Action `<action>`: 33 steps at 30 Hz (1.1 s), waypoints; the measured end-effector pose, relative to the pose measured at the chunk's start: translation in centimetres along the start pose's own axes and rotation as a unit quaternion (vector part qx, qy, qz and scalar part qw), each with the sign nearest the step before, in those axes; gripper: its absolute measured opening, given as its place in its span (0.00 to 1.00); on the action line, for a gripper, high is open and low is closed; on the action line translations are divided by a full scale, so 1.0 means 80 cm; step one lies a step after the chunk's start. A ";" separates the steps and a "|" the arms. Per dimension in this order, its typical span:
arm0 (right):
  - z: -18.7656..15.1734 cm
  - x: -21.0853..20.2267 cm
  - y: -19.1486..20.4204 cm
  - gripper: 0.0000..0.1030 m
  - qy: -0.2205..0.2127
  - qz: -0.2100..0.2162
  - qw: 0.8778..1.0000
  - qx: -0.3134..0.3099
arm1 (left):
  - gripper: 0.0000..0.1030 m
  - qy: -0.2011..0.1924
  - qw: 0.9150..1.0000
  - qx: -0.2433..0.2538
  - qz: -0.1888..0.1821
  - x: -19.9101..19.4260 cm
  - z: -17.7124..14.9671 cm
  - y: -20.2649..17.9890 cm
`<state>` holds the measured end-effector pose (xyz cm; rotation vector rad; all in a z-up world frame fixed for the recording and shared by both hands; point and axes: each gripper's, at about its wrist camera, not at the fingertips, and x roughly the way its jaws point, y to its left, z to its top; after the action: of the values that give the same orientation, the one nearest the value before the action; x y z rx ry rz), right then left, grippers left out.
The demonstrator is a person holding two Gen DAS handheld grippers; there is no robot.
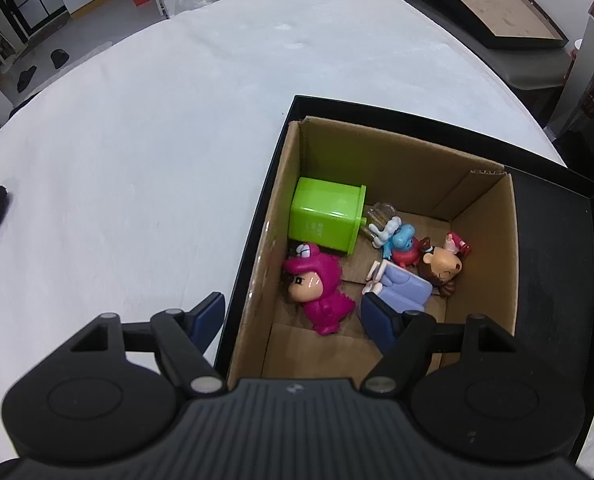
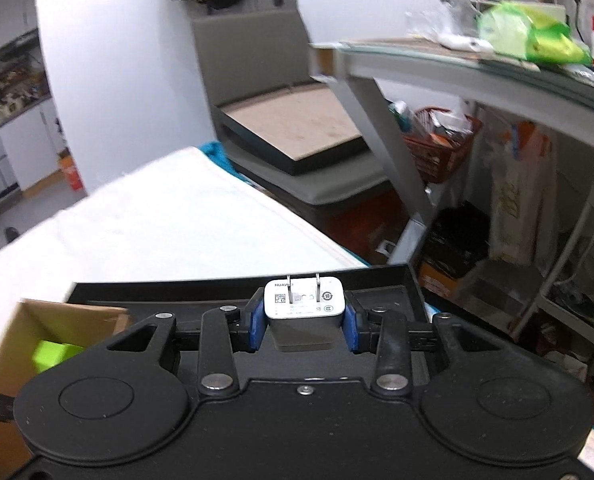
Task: Organize rigid objects
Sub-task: 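Carry the white plug adapter into the box and open the right gripper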
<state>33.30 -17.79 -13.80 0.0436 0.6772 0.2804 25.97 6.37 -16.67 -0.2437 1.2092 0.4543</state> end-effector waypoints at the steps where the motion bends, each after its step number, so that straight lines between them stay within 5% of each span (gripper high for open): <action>1: 0.003 -0.004 0.004 0.36 -0.004 0.004 1.000 -0.002 | 0.71 0.000 1.000 0.000 -0.002 -0.001 -0.001 0.001; 22: 0.000 -0.033 0.103 0.36 0.000 0.067 0.993 -0.093 | 0.66 -0.014 0.997 -0.003 -0.078 0.018 -0.027 0.036; 25: -0.005 -0.032 0.118 0.36 0.008 0.073 0.991 -0.108 | 0.59 -0.014 0.996 -0.005 -0.087 0.022 -0.029 0.042; 33: -0.021 -0.025 0.167 0.36 0.034 0.104 0.985 -0.137 | 0.19 -0.008 0.994 -0.023 -0.104 0.027 -0.029 0.070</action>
<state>27.52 -5.57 -12.14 -0.1587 0.6975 0.5766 22.00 10.82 -19.18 -0.4016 1.1451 0.3021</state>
